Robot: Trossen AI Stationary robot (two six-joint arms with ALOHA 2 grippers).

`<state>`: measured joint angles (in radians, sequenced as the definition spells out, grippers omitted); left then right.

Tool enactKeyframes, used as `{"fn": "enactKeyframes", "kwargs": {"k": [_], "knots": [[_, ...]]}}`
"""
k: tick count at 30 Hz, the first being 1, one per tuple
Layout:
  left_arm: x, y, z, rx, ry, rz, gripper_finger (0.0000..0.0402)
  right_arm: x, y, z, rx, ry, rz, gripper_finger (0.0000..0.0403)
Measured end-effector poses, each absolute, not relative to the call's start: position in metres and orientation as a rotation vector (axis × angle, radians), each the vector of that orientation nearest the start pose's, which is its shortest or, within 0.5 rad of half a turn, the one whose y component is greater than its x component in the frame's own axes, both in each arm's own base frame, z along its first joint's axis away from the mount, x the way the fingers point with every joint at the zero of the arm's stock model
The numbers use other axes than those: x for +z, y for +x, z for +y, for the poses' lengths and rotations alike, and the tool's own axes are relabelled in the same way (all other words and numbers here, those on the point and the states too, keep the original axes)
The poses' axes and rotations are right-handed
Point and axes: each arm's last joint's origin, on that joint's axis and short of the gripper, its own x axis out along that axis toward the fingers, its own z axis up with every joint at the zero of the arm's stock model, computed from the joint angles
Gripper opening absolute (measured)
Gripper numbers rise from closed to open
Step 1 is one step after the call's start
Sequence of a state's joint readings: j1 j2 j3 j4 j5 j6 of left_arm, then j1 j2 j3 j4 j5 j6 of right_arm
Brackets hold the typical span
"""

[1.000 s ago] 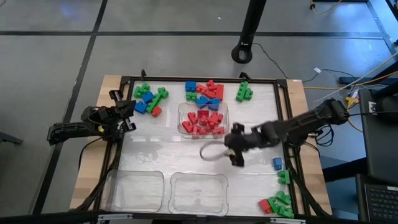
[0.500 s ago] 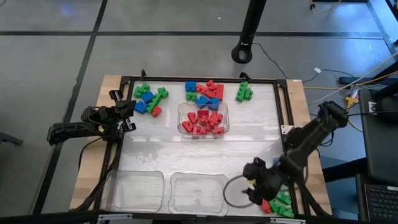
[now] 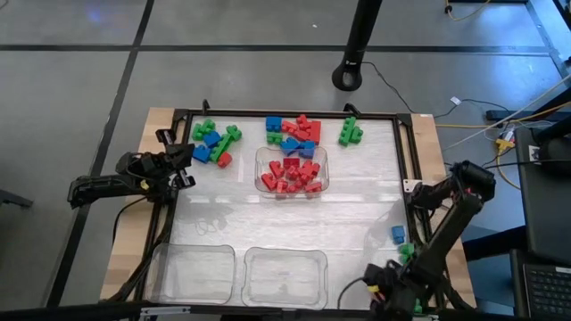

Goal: Sort blocks
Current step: Put the red game piece into the top right transparent bin

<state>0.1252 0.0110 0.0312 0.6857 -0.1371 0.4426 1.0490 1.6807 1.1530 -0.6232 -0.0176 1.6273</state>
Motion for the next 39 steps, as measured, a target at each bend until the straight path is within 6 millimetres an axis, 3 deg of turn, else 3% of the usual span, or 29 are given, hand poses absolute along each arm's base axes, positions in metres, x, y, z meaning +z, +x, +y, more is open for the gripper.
{"fn": "enactKeyframes", "kwargs": {"k": [9, 20, 34, 39], "knots": [[0.234, 0.072, 0.013, 0.404, 0.418, -0.641, 0.0006, 0.191, 0.161, 0.3, -0.13, 0.796, 1.471, 0.0342], [0.234, 0.072, 0.013, 0.404, 0.416, -0.645, 0.0006, 0.184, 0.163, 0.294, -0.155, 0.691, 1.449, 0.0342], [0.234, 0.072, 0.013, 0.401, 0.408, -0.646, 0.0006, 0.179, 0.191, 0.248, -0.251, 0.355, 1.455, 0.0342], [0.234, 0.072, 0.013, 0.401, 0.408, -0.645, 0.0006, 0.187, 0.203, 0.235, -0.268, 0.336, 1.473, 0.0342]]}}
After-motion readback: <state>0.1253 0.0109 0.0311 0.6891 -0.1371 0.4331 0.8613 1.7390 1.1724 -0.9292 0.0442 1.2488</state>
